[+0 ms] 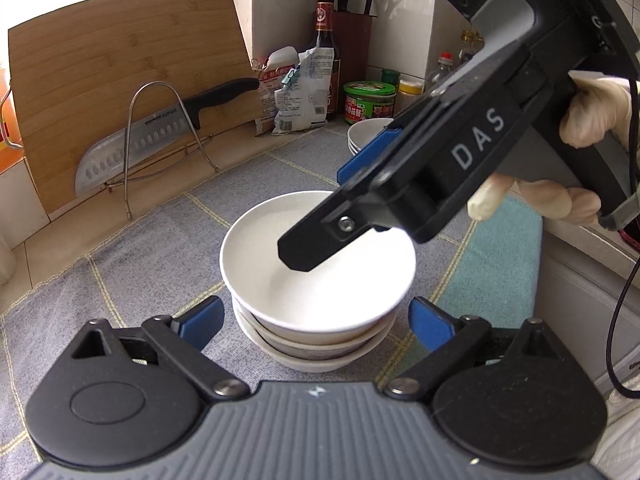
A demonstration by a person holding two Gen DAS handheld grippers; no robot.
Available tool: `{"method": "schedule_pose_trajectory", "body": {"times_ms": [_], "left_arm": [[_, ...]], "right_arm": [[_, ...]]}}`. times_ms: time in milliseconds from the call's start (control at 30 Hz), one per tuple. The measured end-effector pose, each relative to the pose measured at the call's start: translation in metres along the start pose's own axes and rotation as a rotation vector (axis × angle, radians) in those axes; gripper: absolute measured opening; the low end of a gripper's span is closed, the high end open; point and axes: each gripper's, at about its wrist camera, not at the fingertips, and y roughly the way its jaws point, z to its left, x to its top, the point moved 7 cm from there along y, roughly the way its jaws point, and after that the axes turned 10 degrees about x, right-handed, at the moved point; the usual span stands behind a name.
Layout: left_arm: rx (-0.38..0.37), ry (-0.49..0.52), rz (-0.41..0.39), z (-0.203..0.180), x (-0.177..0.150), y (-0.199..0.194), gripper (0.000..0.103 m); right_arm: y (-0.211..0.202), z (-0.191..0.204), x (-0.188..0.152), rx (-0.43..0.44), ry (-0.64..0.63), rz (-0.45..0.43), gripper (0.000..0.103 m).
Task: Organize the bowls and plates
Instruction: 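Bring both grippers to opposite sides of the three-bowl stack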
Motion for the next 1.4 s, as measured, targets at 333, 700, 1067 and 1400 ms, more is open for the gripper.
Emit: {"method": "schedule_pose_trajectory", "body": {"times_ms": [333,700,1067,1400], "left_arm": [[0.032,0.027,0.094,0.009,-0.025,0.005,0.098],[0.149,-0.107,0.208,-0.005,-0.044,0.022,0.098],[0.330,-0.197,0.255,-0.024,-0.045,0.034,0.098],[0.297,-0.235,0.230,-0.019,-0.048,0.039,0.103]], "right_arm": [[-0.023,0.003,-0.037,-0.069,-0.081,-0.050,0.103],[-0.004,-0.017,-0.080,-0.021,-0.191,0.076,0.103],[0.030,-0.059,-0.095,0.021,-0.400,0.157,0.103],[0.029,-0.064,-0.094,0.094,-0.482,0.113,0.103]]}}
